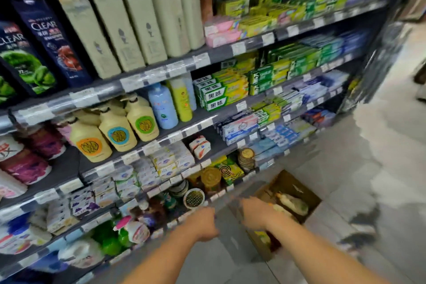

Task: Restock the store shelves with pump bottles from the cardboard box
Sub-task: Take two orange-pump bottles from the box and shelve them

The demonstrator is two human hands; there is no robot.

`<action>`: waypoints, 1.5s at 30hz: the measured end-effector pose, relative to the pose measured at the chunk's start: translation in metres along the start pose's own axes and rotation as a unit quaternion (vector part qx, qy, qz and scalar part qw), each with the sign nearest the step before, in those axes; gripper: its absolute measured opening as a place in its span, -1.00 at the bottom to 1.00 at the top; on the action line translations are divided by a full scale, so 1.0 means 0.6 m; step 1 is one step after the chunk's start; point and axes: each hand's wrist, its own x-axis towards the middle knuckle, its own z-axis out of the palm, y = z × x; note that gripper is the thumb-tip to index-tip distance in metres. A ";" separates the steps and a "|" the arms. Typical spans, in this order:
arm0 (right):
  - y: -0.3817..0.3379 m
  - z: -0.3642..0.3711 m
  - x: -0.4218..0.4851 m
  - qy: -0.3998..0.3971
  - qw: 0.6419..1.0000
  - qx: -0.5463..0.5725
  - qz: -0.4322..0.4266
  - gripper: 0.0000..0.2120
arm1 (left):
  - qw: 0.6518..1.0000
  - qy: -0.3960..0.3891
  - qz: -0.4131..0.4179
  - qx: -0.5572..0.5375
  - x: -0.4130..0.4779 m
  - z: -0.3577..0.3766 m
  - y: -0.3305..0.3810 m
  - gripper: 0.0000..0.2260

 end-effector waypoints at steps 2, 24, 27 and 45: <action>0.068 0.005 -0.061 0.023 1.000 -0.001 0.016 -0.68 | 1.000 -0.012 0.007 0.022 0.026 0.045 0.061 -0.64; 0.495 0.003 -0.031 -0.093 0.990 0.016 0.103 -0.74 | 0.992 -0.062 -0.041 -0.105 0.271 0.166 0.352 -0.81; 0.526 -0.022 0.027 -0.099 0.988 0.017 0.114 -0.62 | 0.985 -0.093 -0.062 -0.132 0.334 0.164 0.350 -0.83; 0.724 0.119 0.497 -0.239 0.970 -0.050 0.003 -0.62 | 0.893 -0.080 -0.284 -0.340 0.702 0.386 0.313 -0.61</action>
